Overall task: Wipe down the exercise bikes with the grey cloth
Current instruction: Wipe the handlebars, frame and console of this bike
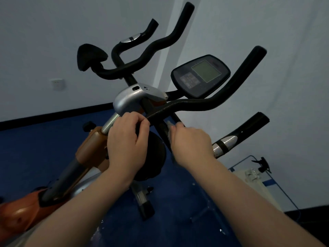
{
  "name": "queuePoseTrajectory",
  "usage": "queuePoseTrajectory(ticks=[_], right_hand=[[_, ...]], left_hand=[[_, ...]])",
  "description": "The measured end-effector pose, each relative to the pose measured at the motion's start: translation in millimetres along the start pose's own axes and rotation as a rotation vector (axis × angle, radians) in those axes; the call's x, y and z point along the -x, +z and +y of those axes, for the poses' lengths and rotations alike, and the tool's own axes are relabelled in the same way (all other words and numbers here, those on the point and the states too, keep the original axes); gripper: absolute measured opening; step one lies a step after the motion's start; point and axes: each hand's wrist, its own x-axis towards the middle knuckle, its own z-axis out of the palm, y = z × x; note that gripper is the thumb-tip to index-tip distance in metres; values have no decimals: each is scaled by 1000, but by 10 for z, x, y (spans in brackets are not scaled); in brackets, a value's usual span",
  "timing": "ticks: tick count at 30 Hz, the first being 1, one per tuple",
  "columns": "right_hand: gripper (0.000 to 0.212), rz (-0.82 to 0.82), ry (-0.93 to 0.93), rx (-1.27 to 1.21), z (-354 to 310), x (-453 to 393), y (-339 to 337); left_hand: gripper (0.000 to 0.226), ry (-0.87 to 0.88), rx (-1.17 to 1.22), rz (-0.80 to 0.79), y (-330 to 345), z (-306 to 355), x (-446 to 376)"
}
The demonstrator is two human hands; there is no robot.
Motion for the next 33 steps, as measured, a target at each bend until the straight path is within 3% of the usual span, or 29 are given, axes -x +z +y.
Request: queuePoseTrajectory(ticks=[4, 7, 9, 11, 14, 18, 22, 29, 33], right_hand=[[36, 28, -75, 88, 131, 318, -74], [29, -1, -71, -96, 3, -71, 14], [17, -107, -104, -165, -39, -274, 11], [9, -13, -149, -129, 66, -97, 43], [29, -1, -46, -95, 67, 114, 60], [22, -42, 22, -256, -98, -228, 123], [29, -40, -2, -285, 0, 104, 76], [25, -90, 206, -526, -64, -52, 22], [31, -133, 507, -858, -30, -211, -27]], left_hand=[[16, -3, -23, 1, -4, -7, -5], [15, 15, -38, -2, -15, 5, -2], [15, 13, -13, -17, -33, 8, -4], [15, 4, 47, -36, -41, 3, -14], [13, 5, 108, -45, -41, -21, -16], [14, 8, 157, -67, -51, -40, -3], [14, 4, 201, -87, -66, -47, -3], [15, 38, 252, -118, -77, -68, -10], [15, 30, 261, -128, -100, -53, -17]])
